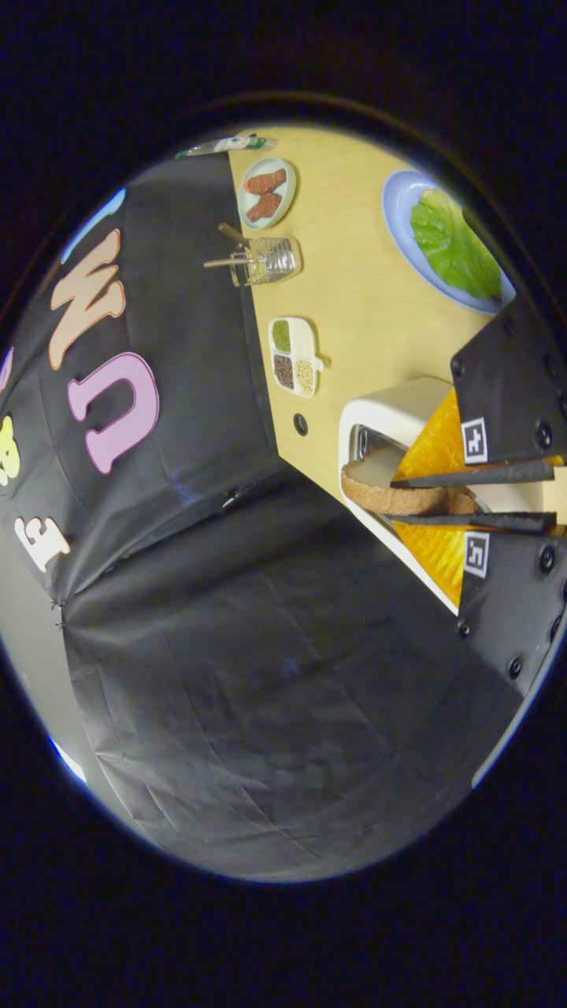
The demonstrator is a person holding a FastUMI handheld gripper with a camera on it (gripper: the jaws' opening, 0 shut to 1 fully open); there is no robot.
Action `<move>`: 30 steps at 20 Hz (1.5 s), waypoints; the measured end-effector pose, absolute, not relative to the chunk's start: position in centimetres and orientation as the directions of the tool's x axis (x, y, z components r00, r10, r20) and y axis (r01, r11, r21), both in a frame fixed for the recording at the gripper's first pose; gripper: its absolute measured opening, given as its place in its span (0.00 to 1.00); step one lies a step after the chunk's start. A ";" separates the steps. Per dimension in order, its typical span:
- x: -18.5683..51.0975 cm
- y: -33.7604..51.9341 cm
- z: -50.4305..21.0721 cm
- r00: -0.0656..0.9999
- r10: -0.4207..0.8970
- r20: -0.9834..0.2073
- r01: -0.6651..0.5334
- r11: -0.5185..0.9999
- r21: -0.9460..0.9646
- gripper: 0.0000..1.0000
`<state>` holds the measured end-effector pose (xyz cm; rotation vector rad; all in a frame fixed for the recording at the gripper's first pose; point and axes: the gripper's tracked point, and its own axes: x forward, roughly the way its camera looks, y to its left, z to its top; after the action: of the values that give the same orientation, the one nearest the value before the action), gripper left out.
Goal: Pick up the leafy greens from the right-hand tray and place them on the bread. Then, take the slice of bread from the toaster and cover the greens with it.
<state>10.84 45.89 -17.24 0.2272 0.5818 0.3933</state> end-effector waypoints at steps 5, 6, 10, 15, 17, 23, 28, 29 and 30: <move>10.7 46.2 -17.3 0.768 0.430 -0.474 -0.302 0.897 0.324 0.06; 10.5 46.4 -17.2 0.771 0.433 -0.467 -0.307 0.895 0.324 0.06; 10.1 46.3 -15.6 0.792 0.441 -0.423 -0.320 0.889 0.327 0.06; 9.4 45.4 -11.1 0.819 0.479 -0.316 -0.351 0.854 0.385 0.06; 9.0 44.7 -9.2 0.828 0.494 -0.266 -0.364 0.834 0.414 0.06; 7.1 39.7 -4.8 0.869 0.474 -0.143 -0.364 0.807 0.465 0.06; 5.3 32.4 -5.3 0.902 0.418 -0.112 -0.320 0.818 0.479 0.06; 5.1 31.0 -5.9 0.907 0.404 -0.120 -0.301 0.820 0.486 0.06; 4.9 29.8 -6.6 0.908 0.396 -0.134 -0.284 0.819 0.499 0.06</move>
<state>4.85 29.76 -6.63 0.4916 0.2370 0.3655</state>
